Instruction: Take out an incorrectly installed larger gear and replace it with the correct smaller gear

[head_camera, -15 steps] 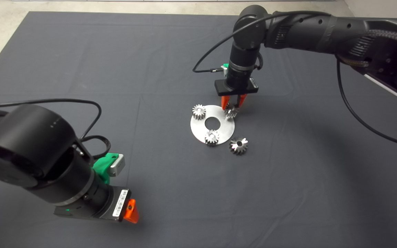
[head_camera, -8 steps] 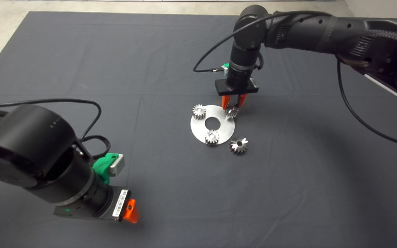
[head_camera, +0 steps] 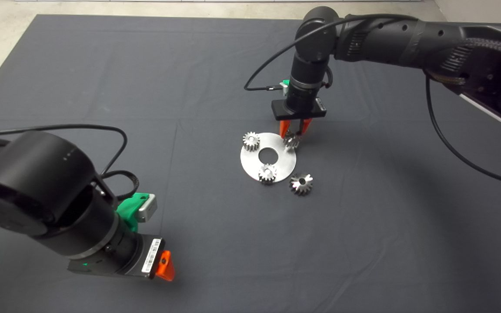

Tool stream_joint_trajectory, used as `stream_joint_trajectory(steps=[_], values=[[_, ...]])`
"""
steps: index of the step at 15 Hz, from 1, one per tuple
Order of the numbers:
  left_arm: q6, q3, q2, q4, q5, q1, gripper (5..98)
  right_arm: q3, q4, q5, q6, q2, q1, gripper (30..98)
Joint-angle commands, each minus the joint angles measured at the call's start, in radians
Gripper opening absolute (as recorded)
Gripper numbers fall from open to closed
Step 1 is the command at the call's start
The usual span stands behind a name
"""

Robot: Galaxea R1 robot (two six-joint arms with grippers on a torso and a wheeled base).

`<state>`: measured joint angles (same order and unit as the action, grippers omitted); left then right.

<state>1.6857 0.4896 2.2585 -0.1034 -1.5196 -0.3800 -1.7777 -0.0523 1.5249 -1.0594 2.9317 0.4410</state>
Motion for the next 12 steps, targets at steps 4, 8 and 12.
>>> stream_joint_trajectory(steps=[4,8,12], values=[[-0.002,0.012,0.000,-0.002,-0.004,-0.010,88.3,-0.015,-0.029,0.133,0.002,0.022,0.002,34.9],[-0.001,0.033,0.048,-0.002,-0.005,-0.010,88.3,-0.006,-0.027,0.133,-0.004,0.025,0.004,34.9],[-0.001,0.032,0.041,-0.002,-0.007,-0.010,88.3,0.034,-0.022,0.133,-0.013,0.022,0.009,34.9]])
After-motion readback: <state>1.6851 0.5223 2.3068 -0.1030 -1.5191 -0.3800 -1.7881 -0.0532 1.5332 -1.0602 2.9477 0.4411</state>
